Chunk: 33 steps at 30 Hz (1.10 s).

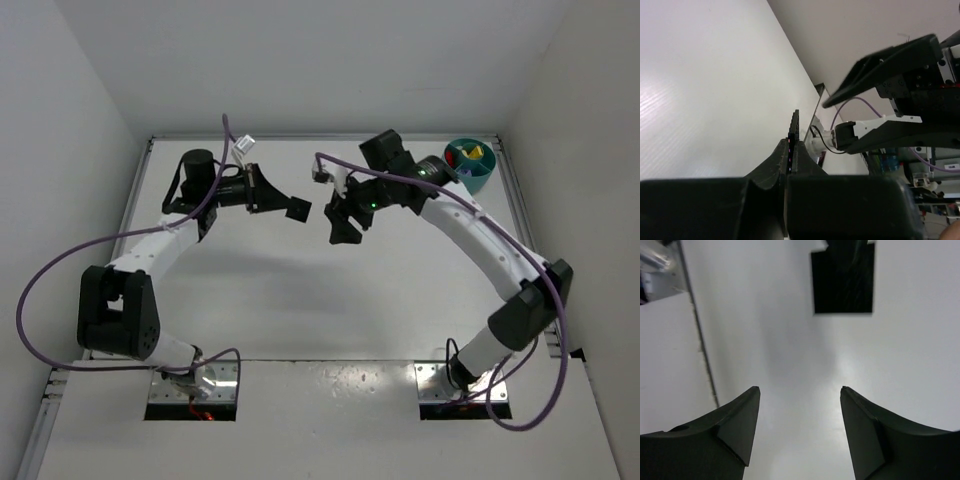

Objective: Sort the legos into containers by color

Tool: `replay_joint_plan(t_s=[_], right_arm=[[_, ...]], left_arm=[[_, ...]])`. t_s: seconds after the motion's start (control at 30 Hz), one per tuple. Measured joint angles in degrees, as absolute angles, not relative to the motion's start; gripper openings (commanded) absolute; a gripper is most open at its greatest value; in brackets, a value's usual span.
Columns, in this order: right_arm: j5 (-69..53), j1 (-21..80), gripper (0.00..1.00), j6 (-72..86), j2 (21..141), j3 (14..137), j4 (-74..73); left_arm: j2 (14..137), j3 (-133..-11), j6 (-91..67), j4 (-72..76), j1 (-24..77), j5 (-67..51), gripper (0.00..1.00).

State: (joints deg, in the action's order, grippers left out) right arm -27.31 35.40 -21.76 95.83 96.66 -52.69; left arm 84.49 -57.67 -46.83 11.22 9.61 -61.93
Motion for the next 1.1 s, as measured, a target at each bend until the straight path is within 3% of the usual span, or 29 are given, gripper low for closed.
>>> replay_joint_plan(t_s=[0.13, 0.27, 0.47, 0.73, 0.87, 1.1], right_arm=[[-35.4, 33.1, 0.58, -15.9, 87.9, 89.3, -50.6], [-49.0, 29.9, 0.48, -4.3, 88.8, 86.7, -42.4], [-65.8, 25.4, 0.44, 28.0, 96.6, 77.6, -13.8], [-71.5, 25.3, 0.39, 62.6, 100.7, 72.1, 22.4], [-72.4, 24.9, 0.33, 69.7, 100.7, 72.1, 33.0], [-72.1, 25.6, 0.33, 72.8, 98.6, 68.2, 42.0]], left_arm=[[83.7, -57.7, -45.7, 11.9, 7.3, -64.0, 0.0], [82.4, -57.6, -43.8, 12.1, 7.3, -66.3, 0.0], [73.6, -57.3, -36.5, 8.6, 8.3, -66.6, 0.0], [66.9, -54.1, -37.7, 12.2, 9.0, -65.7, 0.0], [67.4, -53.1, -40.9, 14.2, 8.6, -66.2, 0.0], [70.0, -52.1, -48.5, 20.4, 7.8, -67.6, 0.0]])
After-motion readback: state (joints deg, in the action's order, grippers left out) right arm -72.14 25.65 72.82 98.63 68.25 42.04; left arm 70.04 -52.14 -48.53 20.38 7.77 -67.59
